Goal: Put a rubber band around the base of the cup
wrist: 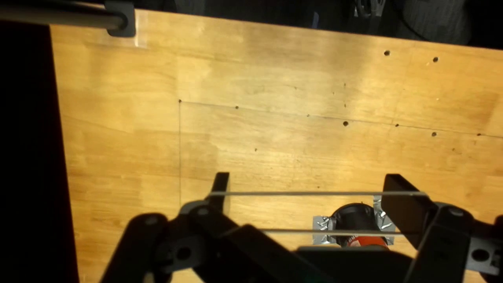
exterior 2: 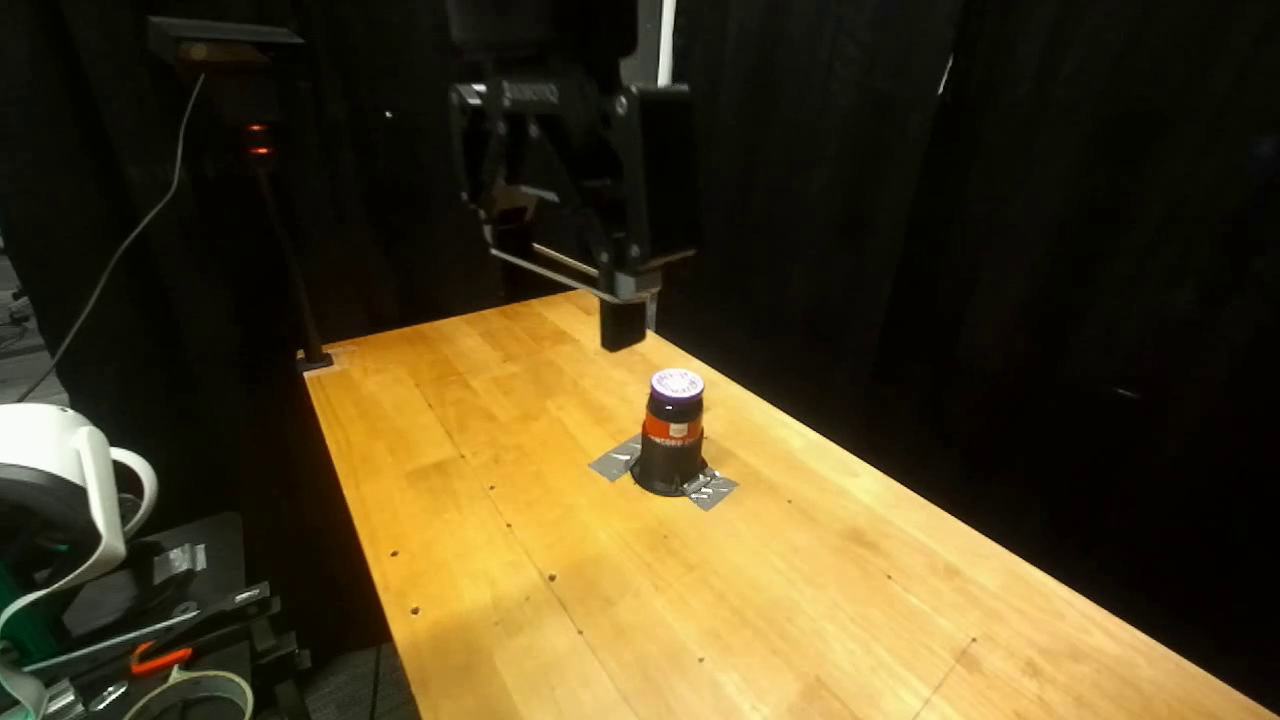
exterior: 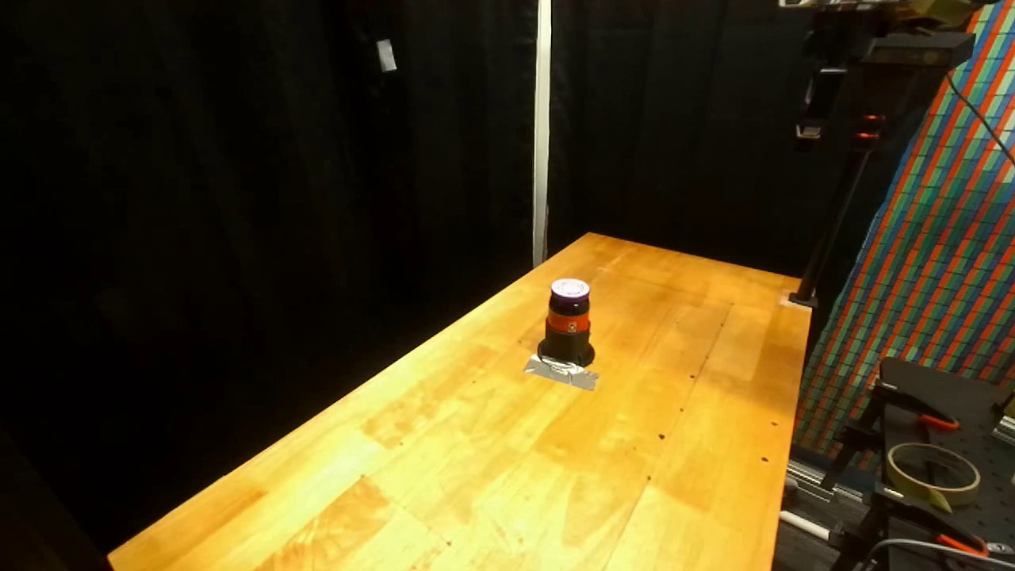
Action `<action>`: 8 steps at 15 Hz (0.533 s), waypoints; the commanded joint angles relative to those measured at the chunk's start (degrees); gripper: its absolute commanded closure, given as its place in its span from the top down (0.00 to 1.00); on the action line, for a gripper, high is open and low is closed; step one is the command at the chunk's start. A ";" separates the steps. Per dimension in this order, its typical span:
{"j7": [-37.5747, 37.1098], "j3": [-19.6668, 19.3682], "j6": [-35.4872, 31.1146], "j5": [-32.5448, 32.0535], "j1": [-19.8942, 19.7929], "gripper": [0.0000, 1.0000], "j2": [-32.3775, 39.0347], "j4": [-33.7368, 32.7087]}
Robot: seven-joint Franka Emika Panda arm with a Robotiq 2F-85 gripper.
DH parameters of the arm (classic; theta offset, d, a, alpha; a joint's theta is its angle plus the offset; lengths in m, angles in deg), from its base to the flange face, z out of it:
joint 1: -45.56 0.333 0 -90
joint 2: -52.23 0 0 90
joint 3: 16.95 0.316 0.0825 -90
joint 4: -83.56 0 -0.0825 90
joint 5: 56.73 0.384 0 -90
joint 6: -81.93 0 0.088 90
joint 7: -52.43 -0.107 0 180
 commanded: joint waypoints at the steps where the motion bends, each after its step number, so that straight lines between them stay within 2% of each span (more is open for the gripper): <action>1: -1.90 2.68 -1.89 4.85 1.83 1.00 12.17 -8.70; 8: -4.66 8.27 -1.88 6.82 2.36 1.00 33.04 -25.52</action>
